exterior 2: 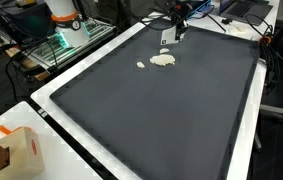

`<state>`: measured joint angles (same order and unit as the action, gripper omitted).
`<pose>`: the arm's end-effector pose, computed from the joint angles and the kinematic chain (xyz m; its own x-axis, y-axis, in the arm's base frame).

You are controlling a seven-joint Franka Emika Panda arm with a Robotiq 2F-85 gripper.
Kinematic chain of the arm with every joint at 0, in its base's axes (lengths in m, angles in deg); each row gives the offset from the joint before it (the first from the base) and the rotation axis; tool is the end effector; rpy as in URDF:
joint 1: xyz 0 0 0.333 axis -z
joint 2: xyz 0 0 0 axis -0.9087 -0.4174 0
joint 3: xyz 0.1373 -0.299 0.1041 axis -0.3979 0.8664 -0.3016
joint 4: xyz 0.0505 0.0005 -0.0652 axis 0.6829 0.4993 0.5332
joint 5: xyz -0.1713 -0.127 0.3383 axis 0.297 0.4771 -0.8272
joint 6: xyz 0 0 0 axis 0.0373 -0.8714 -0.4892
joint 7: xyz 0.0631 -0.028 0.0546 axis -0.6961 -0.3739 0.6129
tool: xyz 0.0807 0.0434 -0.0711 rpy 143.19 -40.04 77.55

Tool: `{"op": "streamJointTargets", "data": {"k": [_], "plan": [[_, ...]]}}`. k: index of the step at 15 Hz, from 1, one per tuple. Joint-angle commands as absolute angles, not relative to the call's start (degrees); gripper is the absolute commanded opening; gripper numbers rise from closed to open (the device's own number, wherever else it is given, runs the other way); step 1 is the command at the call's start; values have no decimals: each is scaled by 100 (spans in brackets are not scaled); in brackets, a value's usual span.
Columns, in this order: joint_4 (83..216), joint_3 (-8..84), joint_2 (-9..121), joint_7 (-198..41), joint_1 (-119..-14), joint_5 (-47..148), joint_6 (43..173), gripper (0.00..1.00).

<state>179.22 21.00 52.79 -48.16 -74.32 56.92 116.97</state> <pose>0.5503 0.2200 0.2655 0.5882 0.8081 0.0312 0.8071 -0.5891 0.0402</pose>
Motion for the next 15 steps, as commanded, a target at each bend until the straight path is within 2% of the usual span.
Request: {"op": "streamJointTargets", "data": {"k": [1, 15], "plan": [[18261, 2248, 5915, -5574, -7648, 6035, 11461, 1], [18195, 2473, 6726, -9802, -7936, 7449, 10213, 1]]}}
